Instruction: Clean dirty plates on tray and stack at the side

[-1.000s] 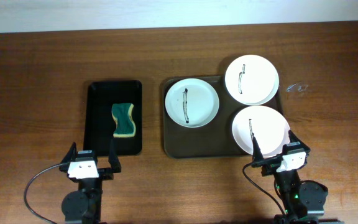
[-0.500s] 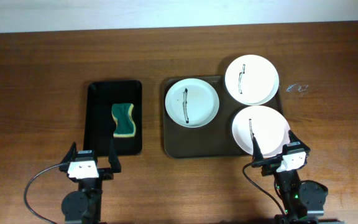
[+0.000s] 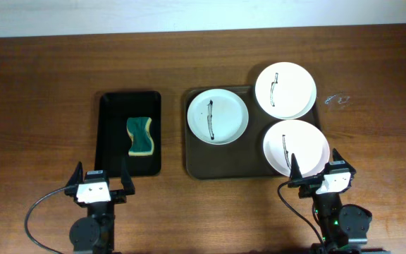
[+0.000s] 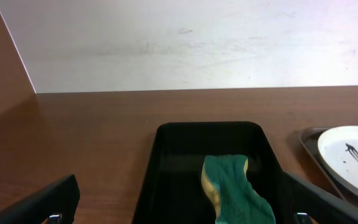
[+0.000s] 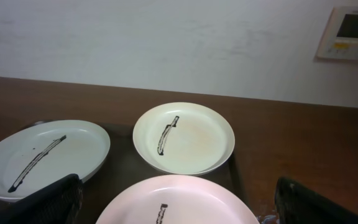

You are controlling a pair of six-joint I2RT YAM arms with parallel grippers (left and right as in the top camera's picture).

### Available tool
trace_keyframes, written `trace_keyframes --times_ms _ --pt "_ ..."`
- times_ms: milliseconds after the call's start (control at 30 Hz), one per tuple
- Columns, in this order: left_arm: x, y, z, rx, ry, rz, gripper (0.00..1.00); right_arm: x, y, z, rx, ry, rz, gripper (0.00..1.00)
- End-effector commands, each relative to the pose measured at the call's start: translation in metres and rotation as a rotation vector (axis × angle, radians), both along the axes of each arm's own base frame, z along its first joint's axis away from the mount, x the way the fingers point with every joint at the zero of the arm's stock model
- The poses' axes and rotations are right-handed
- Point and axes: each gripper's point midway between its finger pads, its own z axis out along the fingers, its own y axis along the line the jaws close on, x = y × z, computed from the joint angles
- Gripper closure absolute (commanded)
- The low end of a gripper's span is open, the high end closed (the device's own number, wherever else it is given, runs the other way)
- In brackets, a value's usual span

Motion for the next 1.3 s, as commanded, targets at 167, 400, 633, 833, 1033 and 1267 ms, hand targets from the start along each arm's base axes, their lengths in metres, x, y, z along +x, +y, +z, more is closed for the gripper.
trace_keyframes --times_ms 167,400,633,833,1033,1267 --pt "-0.007 0.0 0.051 0.008 -0.076 0.002 0.01 -0.006 0.017 0.035 0.014 -0.05 0.1 0.01" --pt "0.012 0.0 0.111 0.007 0.188 0.001 0.0 0.011 0.029 0.112 0.082 0.059 0.172 0.01" --pt "0.095 -0.02 0.113 -0.042 0.624 -0.116 0.01 0.068 0.035 0.128 0.155 0.499 0.201 0.01" --pt "0.131 -0.048 0.073 -0.148 0.904 -0.262 0.01 0.114 0.037 0.096 0.229 0.852 0.196 0.01" --pt "0.141 -0.048 0.042 -0.161 0.988 -0.258 0.01 0.153 0.076 0.034 0.345 0.996 0.323 0.19" --pt "0.156 -0.023 0.057 -0.254 0.964 -0.02 0.03 0.207 0.121 -0.053 0.199 1.183 0.038 0.33"
